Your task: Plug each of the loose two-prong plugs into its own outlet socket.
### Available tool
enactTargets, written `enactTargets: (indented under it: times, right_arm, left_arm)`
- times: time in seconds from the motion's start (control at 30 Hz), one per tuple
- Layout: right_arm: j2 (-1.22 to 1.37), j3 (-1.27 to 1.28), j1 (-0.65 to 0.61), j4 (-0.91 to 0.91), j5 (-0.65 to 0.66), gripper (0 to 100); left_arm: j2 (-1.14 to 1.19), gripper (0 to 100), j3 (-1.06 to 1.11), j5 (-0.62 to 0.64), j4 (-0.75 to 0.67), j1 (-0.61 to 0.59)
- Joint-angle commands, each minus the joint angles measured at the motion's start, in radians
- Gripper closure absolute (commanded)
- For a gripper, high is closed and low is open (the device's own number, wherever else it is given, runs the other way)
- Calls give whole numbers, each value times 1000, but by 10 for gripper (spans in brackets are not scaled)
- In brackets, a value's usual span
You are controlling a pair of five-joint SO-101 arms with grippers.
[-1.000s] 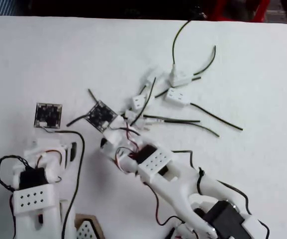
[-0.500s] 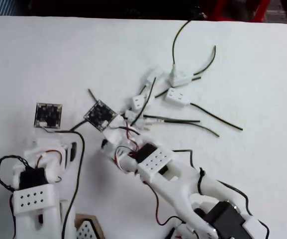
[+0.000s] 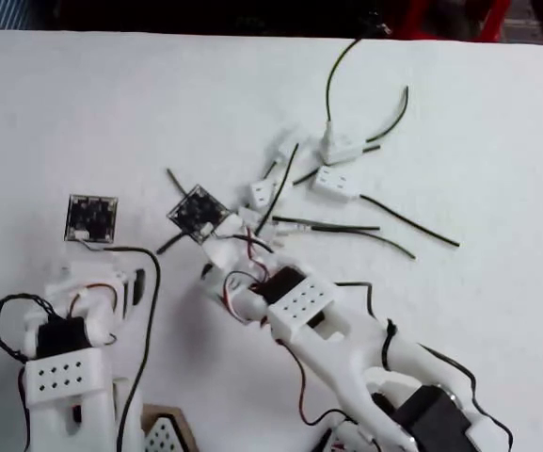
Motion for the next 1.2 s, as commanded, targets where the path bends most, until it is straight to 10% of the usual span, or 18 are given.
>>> enactTargets:
  times: [0.0, 1.17]
  right_arm:
    - [-5, 31, 31, 58, 15, 981]
    - [-211, -37, 33, 76, -94, 981]
  left_arm:
    - [-15, 757, -6, 6, -18, -12]
    - [-16, 757, -6, 6, -23, -12]
